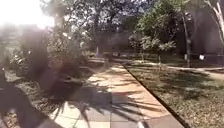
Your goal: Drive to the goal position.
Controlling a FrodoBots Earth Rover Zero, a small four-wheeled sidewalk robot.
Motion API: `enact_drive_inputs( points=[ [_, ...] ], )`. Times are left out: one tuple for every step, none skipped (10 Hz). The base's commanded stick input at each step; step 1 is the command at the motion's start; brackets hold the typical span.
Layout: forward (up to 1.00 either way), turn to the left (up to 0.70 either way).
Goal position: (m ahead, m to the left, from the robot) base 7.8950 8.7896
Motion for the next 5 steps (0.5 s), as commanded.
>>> enact_drive_inputs(
  points=[
    [0.5, 0.0],
    [0.5, 0.0],
    [0.5, 0.0],
    [0.5, 0.0],
    [0.5, 0.0]
  ],
)
